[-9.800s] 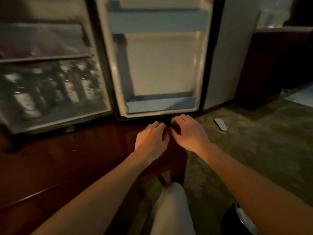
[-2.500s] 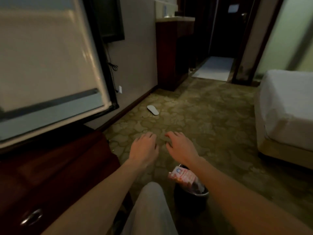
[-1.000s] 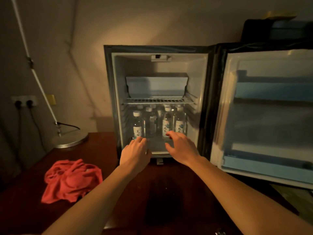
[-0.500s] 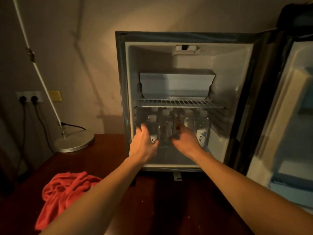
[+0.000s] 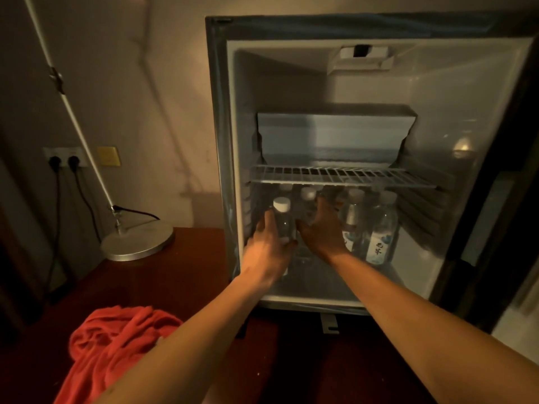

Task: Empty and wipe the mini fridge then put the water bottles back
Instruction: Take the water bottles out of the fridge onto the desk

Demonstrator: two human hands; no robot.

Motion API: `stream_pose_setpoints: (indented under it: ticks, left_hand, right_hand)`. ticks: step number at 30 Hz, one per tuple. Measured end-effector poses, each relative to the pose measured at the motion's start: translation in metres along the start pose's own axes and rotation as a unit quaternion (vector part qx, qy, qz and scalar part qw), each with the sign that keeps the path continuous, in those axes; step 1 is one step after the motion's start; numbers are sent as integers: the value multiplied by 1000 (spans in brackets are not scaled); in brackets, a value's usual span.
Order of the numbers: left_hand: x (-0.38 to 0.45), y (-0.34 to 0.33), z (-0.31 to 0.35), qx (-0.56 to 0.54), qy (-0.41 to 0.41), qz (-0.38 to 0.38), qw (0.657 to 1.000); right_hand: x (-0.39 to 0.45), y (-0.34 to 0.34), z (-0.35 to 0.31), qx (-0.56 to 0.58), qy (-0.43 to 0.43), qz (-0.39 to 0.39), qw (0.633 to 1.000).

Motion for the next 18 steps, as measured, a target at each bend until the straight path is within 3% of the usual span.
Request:
stream_pose_setpoints:
  ticks: [6,15,18]
  left_hand:
    - [-3,7,2,-25,-11,-4,1000]
    - [-53,35,10,19,-26,13,999]
    - [-77,52,7,14,-29,21,999]
  right_hand:
    - [2,2,-3,42,46,33,997]
    - [-41,24,-11,-38,38,-23,998]
    - [-65,25,-22,-73,47,-10,996]
Point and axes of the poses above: each hand's wrist, its own x-axis towards the middle knuckle, its own y-axis out of the back of the hand, z = x × y, the point moved 1 cm from there along x, towards the middle knuckle, and after that the axes turned 1 degree about z, right-handed, at the moved point
